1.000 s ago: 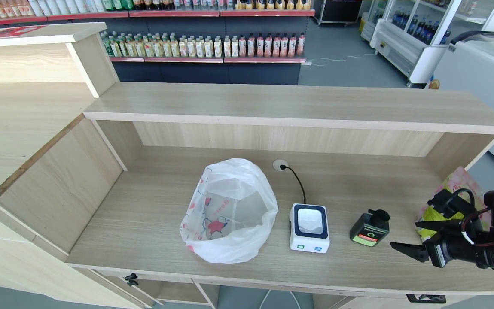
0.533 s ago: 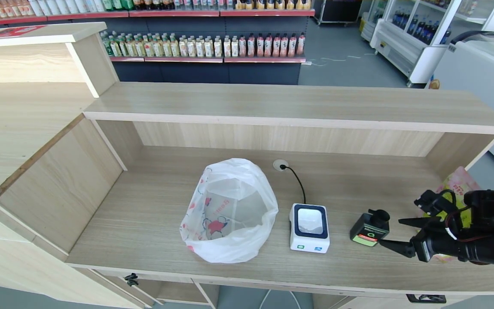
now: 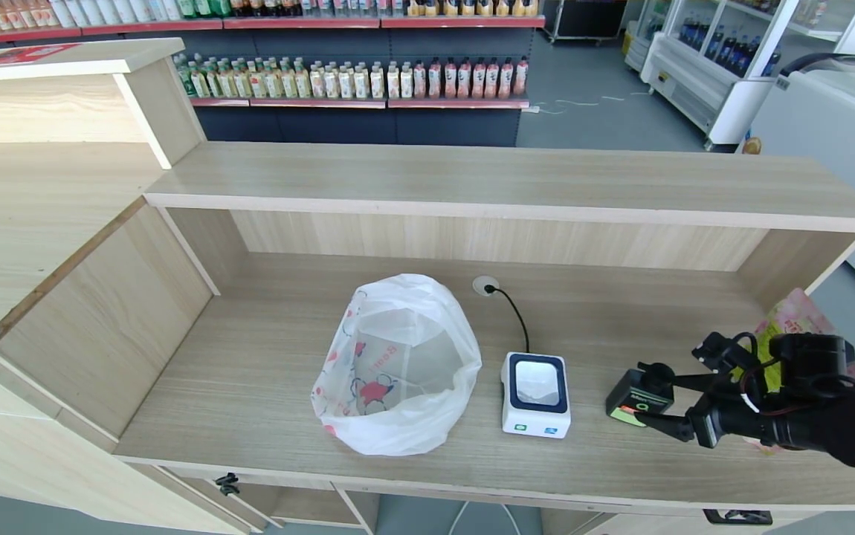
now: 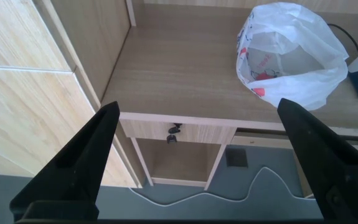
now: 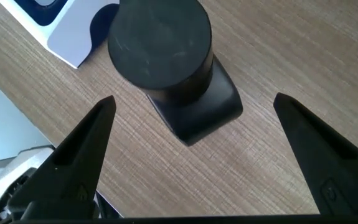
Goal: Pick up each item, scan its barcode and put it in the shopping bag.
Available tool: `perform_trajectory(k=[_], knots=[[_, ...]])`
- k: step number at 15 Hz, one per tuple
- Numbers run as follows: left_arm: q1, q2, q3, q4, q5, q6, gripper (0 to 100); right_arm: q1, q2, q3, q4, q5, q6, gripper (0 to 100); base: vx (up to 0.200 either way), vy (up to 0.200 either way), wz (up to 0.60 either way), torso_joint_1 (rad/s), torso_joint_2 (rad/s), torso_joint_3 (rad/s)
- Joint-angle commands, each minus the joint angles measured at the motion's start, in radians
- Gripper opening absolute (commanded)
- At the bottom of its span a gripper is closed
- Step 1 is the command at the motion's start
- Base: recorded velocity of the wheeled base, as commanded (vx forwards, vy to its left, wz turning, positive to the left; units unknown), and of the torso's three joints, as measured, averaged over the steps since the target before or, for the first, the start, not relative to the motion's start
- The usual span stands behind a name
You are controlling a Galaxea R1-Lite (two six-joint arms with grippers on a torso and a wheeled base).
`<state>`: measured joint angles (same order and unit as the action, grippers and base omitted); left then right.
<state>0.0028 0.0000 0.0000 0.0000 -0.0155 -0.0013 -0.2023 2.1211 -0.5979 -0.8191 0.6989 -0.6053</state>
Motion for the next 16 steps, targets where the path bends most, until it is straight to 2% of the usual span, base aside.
perform_trajectory(k=[1, 8, 12, 16], knots=[[0.0, 0.002, 0.0, 0.0, 0.0, 0.0, 100, 0.014, 0.045, -0.026, 0.0, 0.01, -0.001, 100, 0.0, 0.0, 0.0, 0.0, 0.0, 0.0], [0.0, 0.0, 0.0, 0.0, 0.002, 0.0, 100, 0.066, 0.128, -0.092, -0.043, 0.03, 0.002, 100, 0.0, 0.0, 0.0, 0.0, 0.0, 0.0], [0.0, 0.0, 0.0, 0.0, 0.0, 0.0, 100, 0.1, 0.185, -0.194, -0.049, 0.031, 0.006, 100, 0.0, 0.0, 0.0, 0.0, 0.0, 0.0], [0.0, 0.0, 0.0, 0.0, 0.0, 0.0, 100, 0.11, 0.198, -0.212, -0.049, 0.071, 0.007, 100, 0.0, 0.0, 0.0, 0.0, 0.0, 0.0]])
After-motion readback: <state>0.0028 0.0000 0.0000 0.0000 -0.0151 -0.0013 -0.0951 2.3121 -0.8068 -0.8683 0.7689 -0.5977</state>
